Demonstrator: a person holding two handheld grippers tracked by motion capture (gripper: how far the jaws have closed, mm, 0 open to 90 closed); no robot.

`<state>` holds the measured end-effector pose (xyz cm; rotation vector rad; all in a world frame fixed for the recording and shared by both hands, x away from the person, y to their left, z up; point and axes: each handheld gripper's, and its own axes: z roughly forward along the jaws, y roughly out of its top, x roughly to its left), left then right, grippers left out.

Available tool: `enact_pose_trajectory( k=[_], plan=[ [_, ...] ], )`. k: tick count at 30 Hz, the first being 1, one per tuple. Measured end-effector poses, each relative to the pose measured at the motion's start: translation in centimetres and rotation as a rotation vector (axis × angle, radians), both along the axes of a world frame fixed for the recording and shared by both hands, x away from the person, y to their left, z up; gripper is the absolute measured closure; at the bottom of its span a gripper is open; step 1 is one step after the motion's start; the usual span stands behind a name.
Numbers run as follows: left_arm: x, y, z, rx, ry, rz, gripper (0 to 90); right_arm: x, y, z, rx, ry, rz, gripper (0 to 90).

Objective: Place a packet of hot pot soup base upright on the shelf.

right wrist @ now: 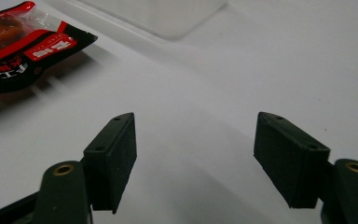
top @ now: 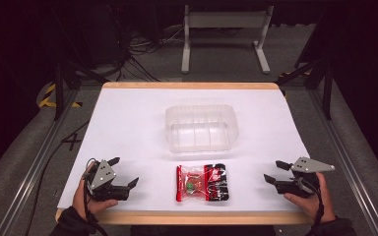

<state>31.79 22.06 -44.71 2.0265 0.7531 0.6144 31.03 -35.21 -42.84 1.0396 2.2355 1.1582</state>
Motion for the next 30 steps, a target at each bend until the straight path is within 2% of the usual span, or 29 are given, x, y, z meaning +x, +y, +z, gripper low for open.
enact_pose_trajectory(
  k=[3, 8, 16, 18, 20, 23, 30],
  plan=[
    [0.1, -0.2, -0.1, 0.003, 0.007, -0.004, 8.0, 0.0, 0.1, -0.1, 0.025, 0.011, 0.006, 30.9],
    [0.0, -0.1, -0.1, -0.003, 0.007, -0.007, 8.0, 0.2, 1.1, -0.5, 0.026, 0.044, 0.048, 28.6],
    [0.0, -0.3, -0.1, 0.006, 0.013, -0.017, 7.8, 0.8, 3.6, -1.4, 0.067, 0.12, 0.11, 20.4],
    [0.0, -0.3, -0.2, 0.007, 0.015, -0.018, 7.8, 0.9, 4.3, -1.4, 0.059, 0.124, 0.121, 19.7],
    [0.0, -0.3, -0.2, 0.007, 0.016, -0.02, 7.8, 0.9, 4.8, -1.4, 0.081, 0.136, 0.135, 19.4],
    [0.0, -0.3, -0.2, 0.002, 0.017, -0.02, 7.8, 0.9, 5.7, -1.4, 0.061, 0.135, 0.15, 19.0],
    [0.0, -0.6, -0.2, 0.002, 0.019, -0.028, 7.8, 1.2, 6.9, -1.5, 0.046, 0.146, 0.179, 17.9]
  ],
)
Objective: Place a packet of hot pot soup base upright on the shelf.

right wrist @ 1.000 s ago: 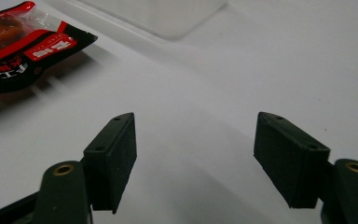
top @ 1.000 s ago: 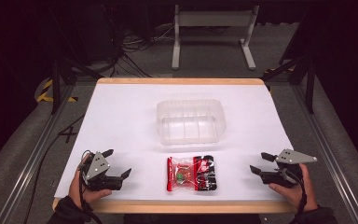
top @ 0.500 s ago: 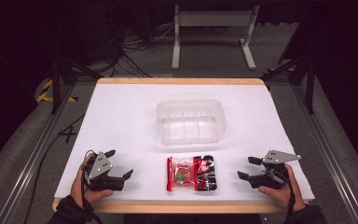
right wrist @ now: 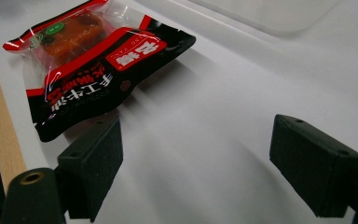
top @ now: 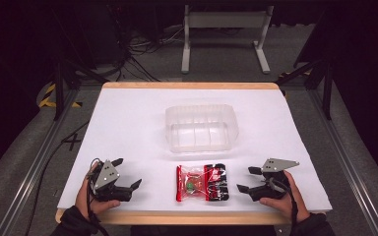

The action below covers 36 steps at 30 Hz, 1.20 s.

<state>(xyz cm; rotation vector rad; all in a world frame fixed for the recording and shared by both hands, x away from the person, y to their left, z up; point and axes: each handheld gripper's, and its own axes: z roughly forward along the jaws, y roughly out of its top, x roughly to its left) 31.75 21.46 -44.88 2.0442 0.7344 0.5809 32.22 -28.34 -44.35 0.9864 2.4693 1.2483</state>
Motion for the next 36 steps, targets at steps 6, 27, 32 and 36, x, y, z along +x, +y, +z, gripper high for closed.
enact_pose_trajectory(
  k=[6, 27, 32, 36],
  plan=[
    [0.0, -0.1, 0.0, 0.008, 0.003, 0.005, 7.7, 0.1, 1.3, 0.0, -0.016, 0.011, 0.029, 18.3],
    [0.0, -0.3, -0.1, 0.025, 0.011, 0.008, 7.4, 1.1, 5.4, -0.2, -0.016, 0.11, 0.151, 17.9],
    [-0.1, -0.4, -0.1, 0.025, 0.014, 0.001, 7.5, 1.4, 6.0, -0.1, 0.003, 0.141, 0.169, 17.4],
    [-0.1, -0.4, -0.1, 0.022, 0.015, 0.001, 7.5, 1.6, 5.8, 0.8, 0.006, 0.128, 0.151, 17.4]
  ],
)
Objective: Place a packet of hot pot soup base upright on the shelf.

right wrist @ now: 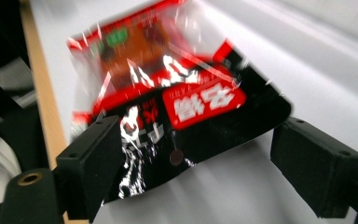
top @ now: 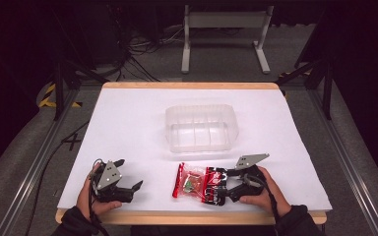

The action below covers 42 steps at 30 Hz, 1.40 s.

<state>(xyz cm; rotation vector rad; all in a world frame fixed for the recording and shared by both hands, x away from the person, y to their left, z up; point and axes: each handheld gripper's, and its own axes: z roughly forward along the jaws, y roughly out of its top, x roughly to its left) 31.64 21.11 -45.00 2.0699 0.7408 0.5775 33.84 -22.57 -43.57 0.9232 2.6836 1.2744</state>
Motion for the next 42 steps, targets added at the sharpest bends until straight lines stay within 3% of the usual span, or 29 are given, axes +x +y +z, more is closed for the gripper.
enact_pose_trajectory(
  k=[3, 6, 8, 12, 18, 22, 23, 24, 31, 42],
  plan=[
    [0.0, 0.0, 0.0, 0.004, 0.0, -0.003, 7.5, 0.3, -0.4, 0.2, 0.053, 0.037, -0.023, 17.9],
    [0.0, 0.0, 0.0, 0.007, -0.003, -0.006, 7.5, 0.2, 0.1, -0.4, 0.016, 0.061, -0.001, 17.8],
    [0.0, 0.0, 0.0, 0.004, -0.002, -0.004, 7.5, 0.1, 0.5, -0.6, 0.031, 0.079, 0.012, 17.7],
    [0.0, -0.1, 0.0, 0.008, -0.002, -0.008, 7.5, -0.1, 1.9, -0.9, 0.036, 0.077, 0.042, 16.4],
    [0.0, 0.0, 0.0, 0.006, -0.002, -0.008, 7.5, 0.5, 3.2, -1.1, 0.071, 0.075, 0.027, 19.4],
    [0.0, 0.0, 0.0, 0.005, 0.0, -0.009, 7.6, 0.8, 4.3, -1.2, 0.092, 0.055, 0.007, 34.7],
    [0.0, 0.0, 0.0, 0.007, 0.0, -0.009, 7.7, 0.9, 4.5, -1.2, 0.104, 0.059, 0.009, 40.0],
    [0.1, 0.0, 0.0, 0.008, 0.0, -0.012, 7.7, 1.0, 4.6, -1.3, 0.117, 0.06, 0.008, 51.9],
    [0.0, 0.0, 0.0, 0.008, 0.001, -0.01, 7.7, 0.9, 4.8, -1.0, 0.14, 0.027, 0.032, 84.5],
    [0.0, 0.0, 0.0, 0.008, 0.001, -0.009, 7.8, 0.4, 2.8, 1.6, 0.184, -0.043, 0.005, 90.0]
  ],
)
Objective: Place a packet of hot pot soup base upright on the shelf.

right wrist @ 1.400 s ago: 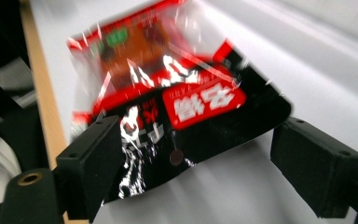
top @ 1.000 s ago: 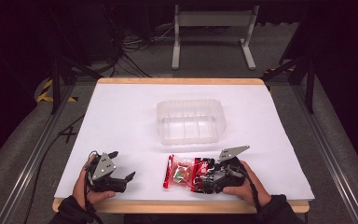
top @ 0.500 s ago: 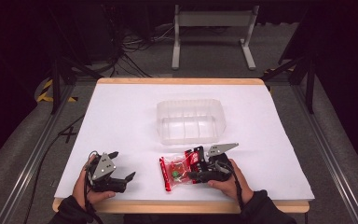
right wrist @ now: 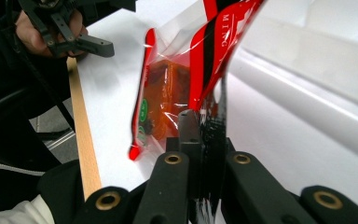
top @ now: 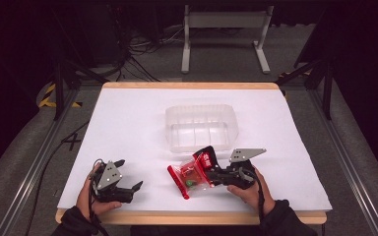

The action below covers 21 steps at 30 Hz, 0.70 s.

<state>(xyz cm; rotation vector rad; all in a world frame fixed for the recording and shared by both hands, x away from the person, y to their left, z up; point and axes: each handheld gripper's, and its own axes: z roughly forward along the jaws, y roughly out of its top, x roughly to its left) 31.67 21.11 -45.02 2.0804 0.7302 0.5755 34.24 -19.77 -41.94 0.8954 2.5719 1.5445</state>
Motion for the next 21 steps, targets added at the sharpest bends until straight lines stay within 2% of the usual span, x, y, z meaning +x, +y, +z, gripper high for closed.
enact_pose_trajectory(
  k=[3, 6, 10, 12, 15, 17, 19, 21],
  plan=[
    [0.0, 0.0, 0.0, 0.002, 0.002, -0.004, 7.8, -0.3, -0.8, 1.1, 0.003, -0.025, -0.013, 90.0],
    [0.0, 0.0, 0.0, 0.0, 0.002, -0.003, 7.8, -0.3, -1.2, 1.6, 0.019, -0.023, -0.016, 90.0],
    [0.0, 0.0, 0.0, -0.001, 0.005, -0.002, 7.7, -0.2, -2.0, 2.8, 0.037, -0.046, -0.012, 90.0],
    [0.0, 0.0, 0.0, -0.004, 0.004, 0.0, 7.7, -0.2, -2.3, 3.2, 0.027, -0.056, -0.02, 90.0],
    [0.0, 0.0, 0.0, -0.003, 0.003, 0.002, 7.7, -0.3, -2.9, 4.2, 0.022, -0.051, -0.065, 90.0],
    [0.0, 0.0, 0.0, -0.004, 0.002, 0.003, 7.7, -0.3, -3.1, 4.5, 0.026, -0.058, -0.072, 90.0],
    [0.0, 0.0, 0.0, -0.004, 0.007, 0.003, 7.7, -0.1, -4.0, 5.7, 0.03, -0.088, -0.12, 90.0],
    [-0.1, 0.1, 0.0, -0.004, 0.008, 0.004, 7.7, 0.1, -4.3, 6.2, 0.032, -0.099, -0.14, 90.0]
  ],
)
